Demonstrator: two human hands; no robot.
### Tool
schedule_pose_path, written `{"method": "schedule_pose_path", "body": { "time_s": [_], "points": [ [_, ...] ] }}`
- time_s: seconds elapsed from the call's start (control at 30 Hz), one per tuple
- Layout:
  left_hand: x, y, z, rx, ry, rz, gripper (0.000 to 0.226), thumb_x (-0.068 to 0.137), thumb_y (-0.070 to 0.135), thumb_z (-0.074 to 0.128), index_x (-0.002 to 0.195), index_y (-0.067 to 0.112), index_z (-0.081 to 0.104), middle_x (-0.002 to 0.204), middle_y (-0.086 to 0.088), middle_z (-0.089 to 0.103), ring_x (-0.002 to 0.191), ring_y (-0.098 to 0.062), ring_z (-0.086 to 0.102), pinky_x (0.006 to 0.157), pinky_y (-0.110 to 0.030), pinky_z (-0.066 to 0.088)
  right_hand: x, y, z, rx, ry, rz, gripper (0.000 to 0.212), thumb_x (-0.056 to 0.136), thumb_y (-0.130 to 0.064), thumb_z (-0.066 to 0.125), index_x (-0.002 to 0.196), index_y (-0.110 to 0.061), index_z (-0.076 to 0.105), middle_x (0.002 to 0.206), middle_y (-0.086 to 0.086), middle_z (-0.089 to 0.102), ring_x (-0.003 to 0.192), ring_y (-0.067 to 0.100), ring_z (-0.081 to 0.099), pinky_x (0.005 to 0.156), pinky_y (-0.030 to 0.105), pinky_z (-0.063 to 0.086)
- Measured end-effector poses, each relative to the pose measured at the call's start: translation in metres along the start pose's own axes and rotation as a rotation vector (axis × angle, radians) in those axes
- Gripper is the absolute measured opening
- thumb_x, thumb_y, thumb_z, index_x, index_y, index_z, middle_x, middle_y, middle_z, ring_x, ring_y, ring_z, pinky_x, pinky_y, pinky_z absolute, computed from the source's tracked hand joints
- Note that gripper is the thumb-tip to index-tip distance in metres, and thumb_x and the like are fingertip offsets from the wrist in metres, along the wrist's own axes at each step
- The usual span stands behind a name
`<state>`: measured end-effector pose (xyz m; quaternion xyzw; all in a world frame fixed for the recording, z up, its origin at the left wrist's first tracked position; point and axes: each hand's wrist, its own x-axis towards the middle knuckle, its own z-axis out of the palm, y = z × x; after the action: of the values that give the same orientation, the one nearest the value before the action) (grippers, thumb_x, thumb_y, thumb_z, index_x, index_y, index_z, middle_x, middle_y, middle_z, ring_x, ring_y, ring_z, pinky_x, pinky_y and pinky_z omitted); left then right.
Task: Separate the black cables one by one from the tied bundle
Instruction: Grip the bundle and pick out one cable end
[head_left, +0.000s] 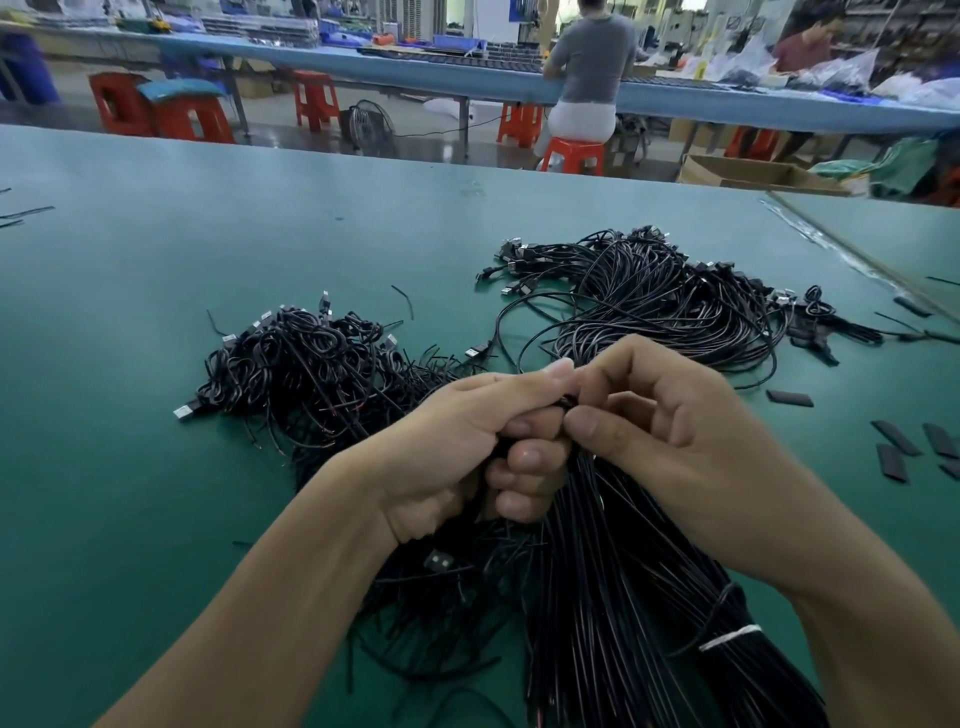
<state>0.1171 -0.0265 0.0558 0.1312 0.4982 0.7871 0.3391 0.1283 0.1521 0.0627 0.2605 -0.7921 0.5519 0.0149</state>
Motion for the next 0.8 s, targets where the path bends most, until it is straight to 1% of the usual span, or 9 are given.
{"method": "schedule_pose_path", "body": {
  "time_s": [0.13, 0.27, 0.33, 0.4, 0.47, 0.5, 0.57, 0.67, 0.8],
  "points": [
    [0.001, 0.001, 0.001, -0.05, 0.007, -0.012, 0.05, 0.093, 0.042, 0.054, 0.049, 0.023, 0.041, 0.046, 0.006, 0.04, 0.037, -0.004, 0.033, 0.038, -0.017, 0.035, 0.001, 0.0, 0.002, -0.068, 0.053, -0.012, 0.019, 0.079, -0.045, 0.063, 0.086, -0.028, 0.059, 0.08, 0.007, 0.064, 0.074, 0.038, 0.061, 0.07, 0.064, 0.05],
    [0.009, -0.006, 0.005, 0.231, 0.316, 0.125, 0.056, 0.098, 0.041, 0.054, 0.045, 0.024, 0.047, 0.049, 0.001, 0.05, 0.039, -0.009, 0.042, 0.042, -0.021, 0.042, 0.002, 0.003, 0.007, -0.096, 0.11, 0.003, 0.008, 0.087, -0.029, 0.063, 0.083, -0.028, 0.055, 0.078, -0.002, 0.072, 0.069, 0.018, 0.07, 0.068, 0.047, 0.056],
    [0.013, -0.009, 0.007, 0.405, 0.426, 0.191, 0.061, 0.102, 0.043, 0.048, 0.045, 0.022, 0.052, 0.054, 0.001, 0.055, 0.046, -0.013, 0.05, 0.049, -0.024, 0.048, 0.003, 0.005, 0.009, -0.151, 0.152, 0.007, 0.014, 0.091, -0.02, 0.062, 0.083, -0.029, 0.055, 0.076, -0.006, 0.073, 0.071, 0.015, 0.071, 0.068, 0.044, 0.056],
    [0.014, -0.01, 0.009, 0.477, 0.465, 0.224, 0.058, 0.102, 0.047, 0.045, 0.061, 0.01, 0.064, 0.063, -0.002, 0.06, 0.06, -0.016, 0.058, 0.06, -0.033, 0.059, 0.003, 0.006, 0.012, -0.223, 0.239, -0.004, 0.018, 0.092, -0.016, 0.065, 0.083, -0.028, 0.056, 0.076, -0.007, 0.07, 0.069, 0.014, 0.068, 0.066, 0.045, 0.056],
    [0.014, -0.01, 0.012, 0.393, 0.413, 0.192, 0.062, 0.098, 0.053, 0.048, 0.084, -0.004, 0.067, 0.071, -0.005, 0.063, 0.065, -0.018, 0.063, 0.066, -0.046, 0.063, 0.003, 0.005, 0.016, -0.26, 0.309, -0.038, 0.018, 0.092, -0.015, 0.066, 0.082, -0.027, 0.055, 0.076, -0.009, 0.068, 0.067, 0.013, 0.065, 0.062, 0.036, 0.054],
    [0.012, -0.01, 0.014, 0.335, 0.363, 0.17, 0.061, 0.094, 0.057, 0.051, 0.089, -0.001, 0.068, 0.072, -0.002, 0.065, 0.063, -0.016, 0.066, 0.064, -0.049, 0.062, 0.004, 0.003, 0.017, -0.271, 0.335, -0.053, 0.019, 0.091, -0.015, 0.065, 0.081, -0.027, 0.055, 0.076, -0.01, 0.067, 0.067, 0.012, 0.065, 0.059, 0.029, 0.052],
    [0.008, -0.008, 0.017, 0.302, 0.279, 0.139, 0.058, 0.087, 0.062, 0.058, 0.095, 0.006, 0.07, 0.075, 0.002, 0.068, 0.062, -0.015, 0.069, 0.057, -0.044, 0.061, 0.004, 0.001, 0.018, -0.286, 0.379, -0.065, 0.021, 0.091, -0.014, 0.065, 0.079, -0.028, 0.055, 0.076, -0.015, 0.067, 0.066, 0.008, 0.063, 0.056, 0.02, 0.048],
    [0.006, -0.007, 0.017, 0.355, 0.224, 0.113, 0.053, 0.078, 0.045, 0.078, 0.106, 0.002, 0.062, 0.078, -0.005, 0.07, 0.064, -0.02, 0.071, 0.044, -0.027, 0.053, 0.003, 0.003, 0.018, -0.235, 0.426, -0.04, 0.016, 0.089, -0.017, 0.066, 0.081, -0.028, 0.058, 0.077, -0.013, 0.069, 0.066, 0.009, 0.065, 0.057, 0.027, 0.053],
    [0.005, -0.006, 0.008, 0.437, 0.212, 0.092, 0.053, 0.064, 0.022, 0.087, 0.099, 0.007, 0.051, 0.06, 0.005, 0.049, 0.042, -0.004, 0.043, 0.033, -0.014, 0.027, 0.006, 0.006, 0.018, -0.133, 0.454, -0.046, 0.011, 0.085, -0.022, 0.071, 0.082, -0.029, 0.063, 0.076, -0.008, 0.071, 0.068, 0.012, 0.069, 0.059, 0.024, 0.054]
  ]
}}
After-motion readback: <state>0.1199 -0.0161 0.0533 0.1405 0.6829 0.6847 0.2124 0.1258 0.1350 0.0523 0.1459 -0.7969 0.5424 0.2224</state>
